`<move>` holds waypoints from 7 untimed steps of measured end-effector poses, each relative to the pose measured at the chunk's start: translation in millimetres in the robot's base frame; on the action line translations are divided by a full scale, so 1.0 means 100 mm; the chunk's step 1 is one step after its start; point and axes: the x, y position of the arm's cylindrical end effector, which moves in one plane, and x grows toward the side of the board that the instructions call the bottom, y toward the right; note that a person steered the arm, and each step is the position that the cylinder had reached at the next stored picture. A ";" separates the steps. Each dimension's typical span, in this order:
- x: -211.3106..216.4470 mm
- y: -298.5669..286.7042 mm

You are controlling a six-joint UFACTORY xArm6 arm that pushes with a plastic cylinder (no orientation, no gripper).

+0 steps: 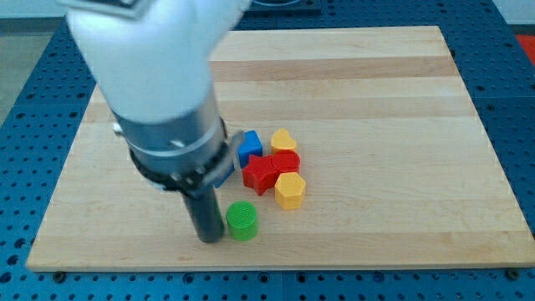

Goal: Move the green circle into the yellow hexagon

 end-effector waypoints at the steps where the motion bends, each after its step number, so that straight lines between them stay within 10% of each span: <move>1: 0.00 0.17; 4: -0.04 0.70; 7: -0.10 -0.43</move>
